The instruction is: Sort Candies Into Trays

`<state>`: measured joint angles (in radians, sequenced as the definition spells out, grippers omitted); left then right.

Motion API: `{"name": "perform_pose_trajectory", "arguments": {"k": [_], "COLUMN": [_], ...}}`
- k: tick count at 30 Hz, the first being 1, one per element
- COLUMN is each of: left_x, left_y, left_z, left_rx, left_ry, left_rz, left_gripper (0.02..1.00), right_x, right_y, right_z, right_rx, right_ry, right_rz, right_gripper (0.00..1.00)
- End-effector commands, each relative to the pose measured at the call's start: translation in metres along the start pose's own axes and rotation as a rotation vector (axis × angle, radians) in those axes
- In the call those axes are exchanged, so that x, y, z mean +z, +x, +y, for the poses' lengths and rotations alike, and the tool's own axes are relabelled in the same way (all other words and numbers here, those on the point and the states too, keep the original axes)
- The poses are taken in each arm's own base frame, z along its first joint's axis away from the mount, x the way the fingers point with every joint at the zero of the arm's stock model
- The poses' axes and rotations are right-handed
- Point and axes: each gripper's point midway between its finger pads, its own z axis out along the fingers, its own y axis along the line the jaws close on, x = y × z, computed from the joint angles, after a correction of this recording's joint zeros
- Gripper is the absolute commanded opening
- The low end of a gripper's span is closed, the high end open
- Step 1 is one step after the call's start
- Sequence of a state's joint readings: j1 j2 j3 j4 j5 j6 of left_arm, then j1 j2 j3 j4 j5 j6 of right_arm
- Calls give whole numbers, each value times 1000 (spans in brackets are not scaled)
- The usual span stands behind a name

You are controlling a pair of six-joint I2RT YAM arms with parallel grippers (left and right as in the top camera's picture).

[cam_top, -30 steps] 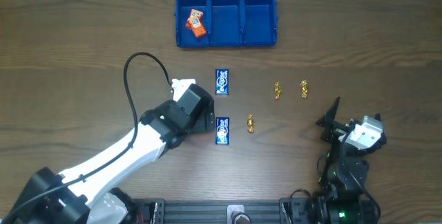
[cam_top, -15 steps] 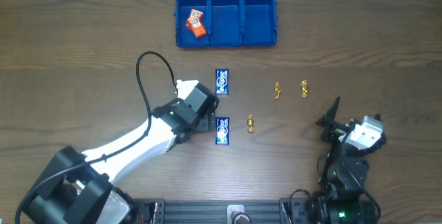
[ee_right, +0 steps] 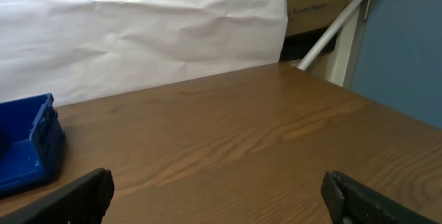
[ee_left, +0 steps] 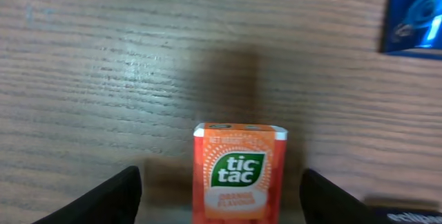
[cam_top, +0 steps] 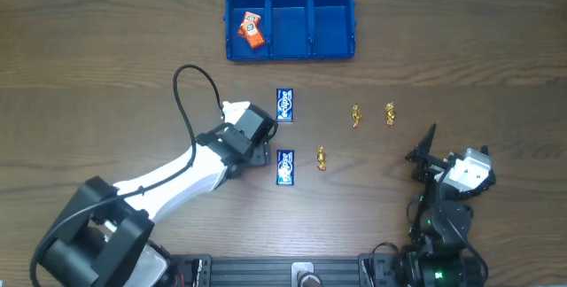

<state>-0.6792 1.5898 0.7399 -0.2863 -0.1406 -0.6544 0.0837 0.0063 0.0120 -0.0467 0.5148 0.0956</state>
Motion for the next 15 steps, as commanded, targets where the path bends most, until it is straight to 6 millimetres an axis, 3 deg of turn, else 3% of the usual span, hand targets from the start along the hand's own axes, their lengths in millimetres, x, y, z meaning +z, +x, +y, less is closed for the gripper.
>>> {"name": "perform_pose_trajectory", "arguments": {"k": [1,15], "left_x": [6,9], "left_y": [2,5], "left_z": [3,-3], "left_rx": [1,-1], "left_ry": [-12,13], "left_rz": [11,28], "left_gripper": [711,511], "right_x": [0,0], "right_y": [2,2], "right_z": [-2,-2], "right_rx": [5,5], "right_ry": [12,12], "right_rz": [5,5], "right_gripper": [998,998]}}
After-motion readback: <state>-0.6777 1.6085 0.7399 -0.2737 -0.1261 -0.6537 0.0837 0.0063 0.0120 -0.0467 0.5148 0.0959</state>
